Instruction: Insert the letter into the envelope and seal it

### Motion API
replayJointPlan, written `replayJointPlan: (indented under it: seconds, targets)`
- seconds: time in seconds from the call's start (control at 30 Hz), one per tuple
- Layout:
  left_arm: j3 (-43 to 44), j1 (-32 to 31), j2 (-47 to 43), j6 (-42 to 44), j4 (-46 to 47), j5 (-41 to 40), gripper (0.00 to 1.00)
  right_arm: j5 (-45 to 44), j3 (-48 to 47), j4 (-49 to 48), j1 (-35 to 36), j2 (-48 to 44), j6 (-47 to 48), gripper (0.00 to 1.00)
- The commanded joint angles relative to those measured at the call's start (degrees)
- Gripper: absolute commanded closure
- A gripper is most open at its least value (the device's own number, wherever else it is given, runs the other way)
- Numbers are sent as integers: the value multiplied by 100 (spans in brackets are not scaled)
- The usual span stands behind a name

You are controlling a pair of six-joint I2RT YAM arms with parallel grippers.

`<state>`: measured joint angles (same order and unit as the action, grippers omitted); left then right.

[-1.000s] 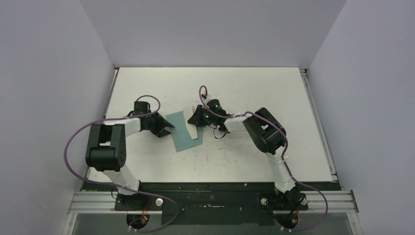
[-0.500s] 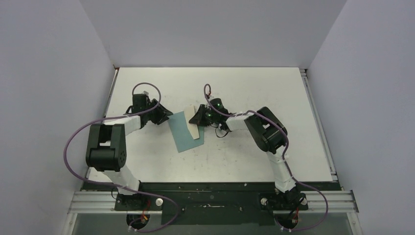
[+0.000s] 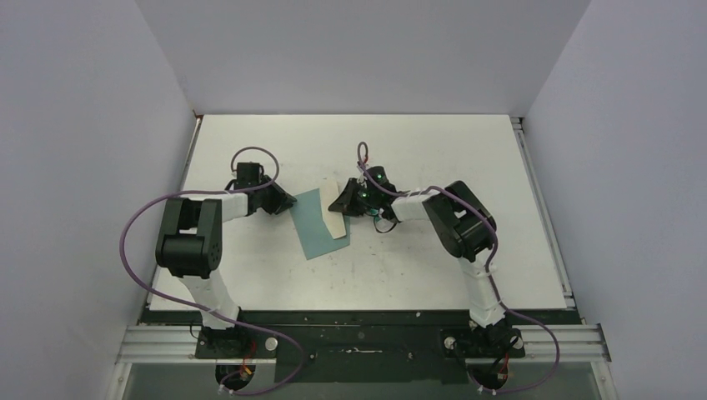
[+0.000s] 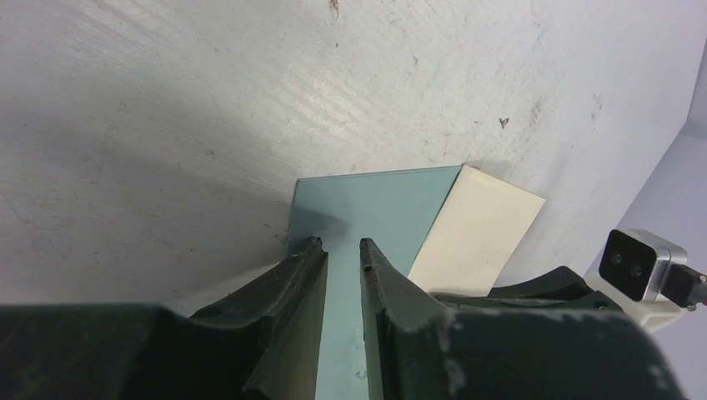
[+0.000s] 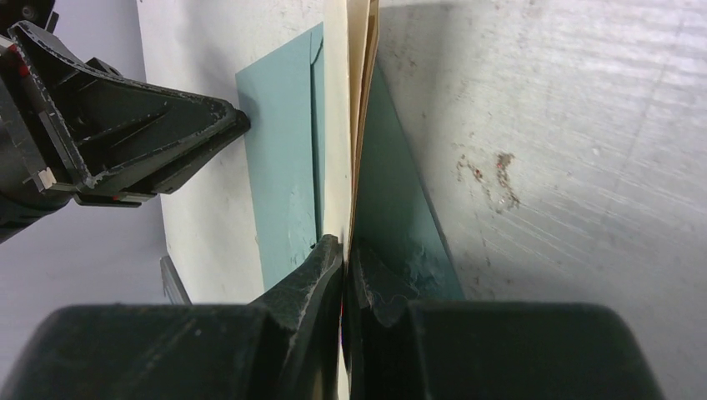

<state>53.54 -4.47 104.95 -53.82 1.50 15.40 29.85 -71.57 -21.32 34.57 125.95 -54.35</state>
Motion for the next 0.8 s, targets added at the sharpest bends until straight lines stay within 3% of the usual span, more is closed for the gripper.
replayJointPlan:
  seconds: [0.0,0.77]
  targets:
    - [-68,-80,11,-7,-411,-542,79,-53,240,945,-50,-215,105,95]
    - [-559,-177,-124,-320,428,-268,75,338,-263,1482,357,430,36,95]
